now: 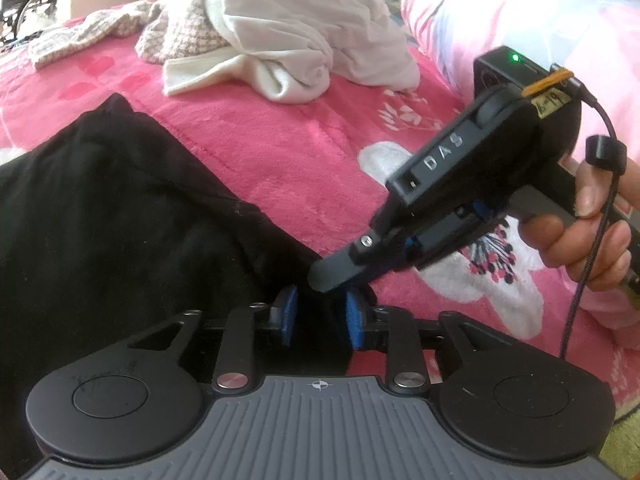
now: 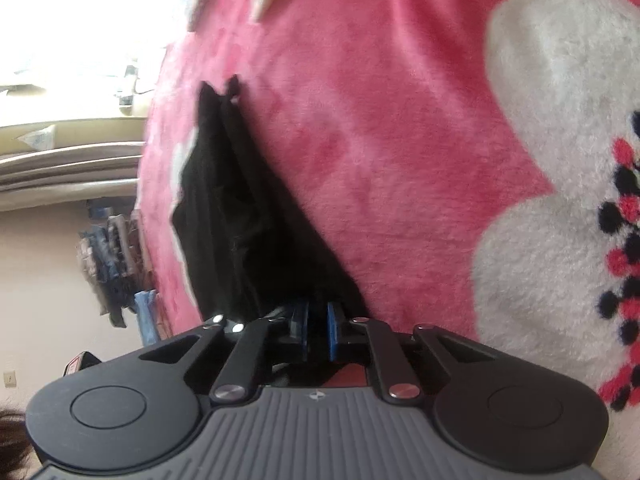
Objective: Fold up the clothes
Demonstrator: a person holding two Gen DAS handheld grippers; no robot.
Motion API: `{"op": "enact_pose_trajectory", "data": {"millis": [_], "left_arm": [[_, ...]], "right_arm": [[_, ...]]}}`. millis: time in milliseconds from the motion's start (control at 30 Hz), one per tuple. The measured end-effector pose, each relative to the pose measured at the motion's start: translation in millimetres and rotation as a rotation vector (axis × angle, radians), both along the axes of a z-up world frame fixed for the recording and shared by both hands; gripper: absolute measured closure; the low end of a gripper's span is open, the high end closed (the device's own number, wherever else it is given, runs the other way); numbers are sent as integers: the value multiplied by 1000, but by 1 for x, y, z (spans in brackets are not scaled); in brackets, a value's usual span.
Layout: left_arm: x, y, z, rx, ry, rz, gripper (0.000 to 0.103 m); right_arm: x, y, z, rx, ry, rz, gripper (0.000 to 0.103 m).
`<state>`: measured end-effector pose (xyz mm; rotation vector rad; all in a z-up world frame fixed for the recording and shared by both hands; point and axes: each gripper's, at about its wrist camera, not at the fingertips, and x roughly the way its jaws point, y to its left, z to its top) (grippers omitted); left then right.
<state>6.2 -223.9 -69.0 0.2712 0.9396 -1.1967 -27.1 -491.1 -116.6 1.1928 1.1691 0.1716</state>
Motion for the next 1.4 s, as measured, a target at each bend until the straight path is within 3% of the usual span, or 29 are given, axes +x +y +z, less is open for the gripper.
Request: {"op": "enact_pose_trajectory", "data": {"millis": [167,200,300,333,467,500,700,900,1200,1400], "left_arm": [[-9,3,6,-8,-65,-5,74],[-10,4,7,-9,-76,0,85],[-7,6,7,-7,-81,32,101],[-6,7,7,-9,-81,43,101],[-3,12,12,-29,-73,72,102],[-3,14,14,-38,-74,75,102],[-9,34,33,-99,-99,117,102],[-12,53,52,-154,-119,170,103],[-4,90,78,-226,-137,270,103],[-2,99,78,-242,-127,282,103]], "right_arm": [[3,6,18,36,-107,44,95],[4,7,20,44,-120,54,95],[6,6,23,55,-134,58,93],[6,4,24,54,-134,54,90],[8,-4,26,20,-114,23,64],[8,-6,27,13,-113,19,62],[20,-9,28,1,-109,-6,57],[68,-5,45,-93,-156,40,50],[129,0,42,-97,-87,26,50],[163,6,37,-160,-31,47,48]]}}
